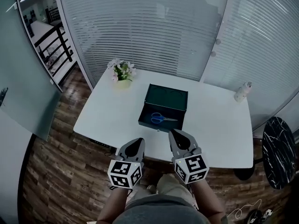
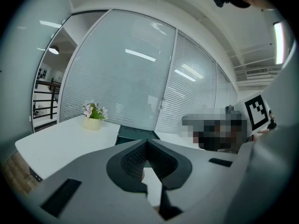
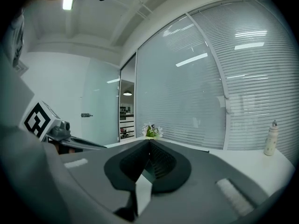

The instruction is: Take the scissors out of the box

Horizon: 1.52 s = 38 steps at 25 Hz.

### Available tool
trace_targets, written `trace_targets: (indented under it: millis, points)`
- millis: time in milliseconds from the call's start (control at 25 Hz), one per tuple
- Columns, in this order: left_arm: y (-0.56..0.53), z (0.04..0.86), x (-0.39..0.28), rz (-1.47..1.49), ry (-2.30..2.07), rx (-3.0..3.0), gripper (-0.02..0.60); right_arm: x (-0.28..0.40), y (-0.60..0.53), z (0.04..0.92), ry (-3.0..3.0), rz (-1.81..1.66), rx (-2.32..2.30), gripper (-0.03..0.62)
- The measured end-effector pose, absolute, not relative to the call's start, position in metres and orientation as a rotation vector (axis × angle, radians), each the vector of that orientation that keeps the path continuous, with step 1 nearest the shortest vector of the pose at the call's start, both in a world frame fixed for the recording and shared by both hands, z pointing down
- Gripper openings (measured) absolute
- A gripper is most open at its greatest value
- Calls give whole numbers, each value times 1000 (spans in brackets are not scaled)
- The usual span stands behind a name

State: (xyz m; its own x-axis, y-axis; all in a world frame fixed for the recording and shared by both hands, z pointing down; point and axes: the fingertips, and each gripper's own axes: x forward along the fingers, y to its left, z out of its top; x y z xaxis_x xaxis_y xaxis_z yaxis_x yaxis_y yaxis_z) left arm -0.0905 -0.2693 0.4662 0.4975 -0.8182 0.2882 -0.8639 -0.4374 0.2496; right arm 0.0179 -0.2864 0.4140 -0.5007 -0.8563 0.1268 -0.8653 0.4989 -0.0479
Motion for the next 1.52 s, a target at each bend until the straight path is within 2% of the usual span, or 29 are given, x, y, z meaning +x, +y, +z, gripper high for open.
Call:
trace_targets:
  millis: [440,1400,1480,1520]
  points:
    - [-317,478,-116,161,-1498,2290,5,5,-373,442,-2599,135,1312,11]
    - [-350,506,-125,163,-1545,2177,5,-26,-458,612,-2171,162,553,11]
    - [-352,509,-127,157,-1548,2166,5,-29,-458,626,-2137,154,478,89]
    - [-352,510,-128,156,-1548,2163,5,-31,-458,631,-2126,149,449,95]
